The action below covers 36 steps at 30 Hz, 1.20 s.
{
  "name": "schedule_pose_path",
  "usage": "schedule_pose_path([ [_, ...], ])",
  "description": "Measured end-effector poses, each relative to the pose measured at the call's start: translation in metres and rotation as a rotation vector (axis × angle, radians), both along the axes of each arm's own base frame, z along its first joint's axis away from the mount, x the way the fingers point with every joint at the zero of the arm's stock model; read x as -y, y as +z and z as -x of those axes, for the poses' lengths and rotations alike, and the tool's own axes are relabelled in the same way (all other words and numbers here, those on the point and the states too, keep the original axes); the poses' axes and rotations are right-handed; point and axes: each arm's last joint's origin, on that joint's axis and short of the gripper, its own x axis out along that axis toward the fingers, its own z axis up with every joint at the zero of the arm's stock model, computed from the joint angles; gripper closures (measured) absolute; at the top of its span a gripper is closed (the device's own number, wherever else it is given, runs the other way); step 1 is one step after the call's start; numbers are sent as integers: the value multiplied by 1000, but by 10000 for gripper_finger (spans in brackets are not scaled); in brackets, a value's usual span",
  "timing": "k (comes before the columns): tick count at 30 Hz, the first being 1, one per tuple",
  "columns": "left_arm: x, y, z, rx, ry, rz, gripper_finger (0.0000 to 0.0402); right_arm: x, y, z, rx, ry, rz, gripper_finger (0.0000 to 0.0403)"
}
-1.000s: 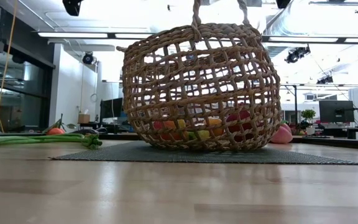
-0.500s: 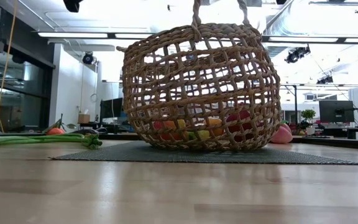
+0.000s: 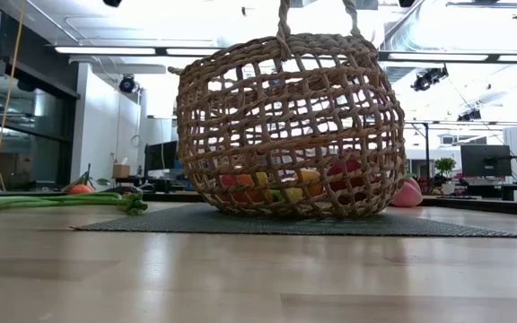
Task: Build produce basket
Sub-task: Put the pear into the woven basket
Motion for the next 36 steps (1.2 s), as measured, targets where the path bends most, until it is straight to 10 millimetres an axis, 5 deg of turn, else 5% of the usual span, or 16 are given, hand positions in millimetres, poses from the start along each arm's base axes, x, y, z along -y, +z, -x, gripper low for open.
schedule_pose_path([
  [4,24,8,-7,-203,-132,78,64,0,0,0,-1,0,2,403],
  [9,66,-4,-11,-424,-262,176,64,0,-2,0,-26,0,2,403],
  [25,222,-99,6,-968,-332,222,64,0,-4,0,-46,0,2,403],
  [36,267,-149,18,-1102,-323,113,64,0,-7,0,-77,0,2,403],
])
